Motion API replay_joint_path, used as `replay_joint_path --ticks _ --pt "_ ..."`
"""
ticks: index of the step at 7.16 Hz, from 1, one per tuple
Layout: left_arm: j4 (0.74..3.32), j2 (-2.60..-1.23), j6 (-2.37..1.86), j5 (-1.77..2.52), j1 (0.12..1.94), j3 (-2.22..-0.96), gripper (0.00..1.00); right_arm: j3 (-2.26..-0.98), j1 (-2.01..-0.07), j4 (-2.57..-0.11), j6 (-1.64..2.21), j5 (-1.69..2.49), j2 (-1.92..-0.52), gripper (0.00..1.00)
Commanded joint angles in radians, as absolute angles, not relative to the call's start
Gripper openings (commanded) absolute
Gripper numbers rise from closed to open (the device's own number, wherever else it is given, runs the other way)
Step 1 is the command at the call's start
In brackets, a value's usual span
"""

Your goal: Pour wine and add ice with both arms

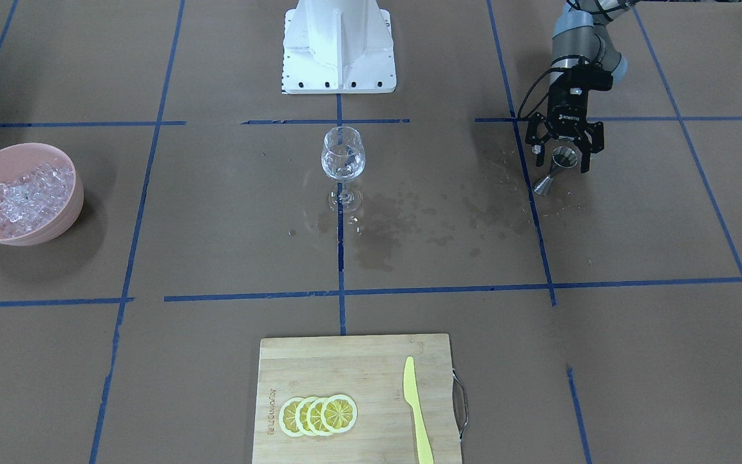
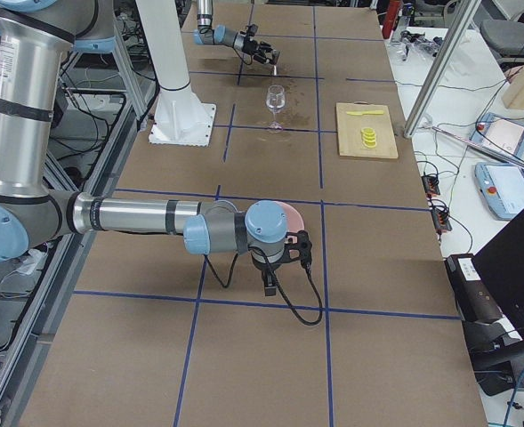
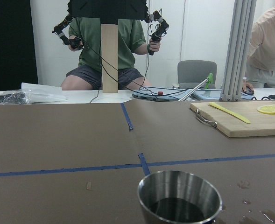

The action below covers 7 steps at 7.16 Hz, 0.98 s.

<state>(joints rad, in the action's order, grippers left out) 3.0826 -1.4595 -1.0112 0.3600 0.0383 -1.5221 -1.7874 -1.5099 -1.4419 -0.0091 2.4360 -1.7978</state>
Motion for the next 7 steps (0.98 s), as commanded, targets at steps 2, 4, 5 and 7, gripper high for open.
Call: replay_joint_path --ticks 2,4,5,7 --pt "3.082 -1.514 -1.009 0.36 0.061 -1.465 0.9 -1.787 -1.511 -1.442 -0.008 2.436 -1.798 1.0" --pt "3.082 -1.516 -1.009 0.362 0.061 -1.453 0.78 -1.787 -1.511 -1.442 -0.008 2.436 -1.798 1.0" --pt "3.082 -1.516 -1.009 0.364 0.063 -1.451 0.73 -1.787 -1.509 -1.442 -0.008 2.436 -1.798 1.0" --pt "3.083 -1.52 -0.982 0.365 0.064 -1.451 0.49 -1.789 -1.511 -1.442 -0.005 2.437 -1.798 1.0"
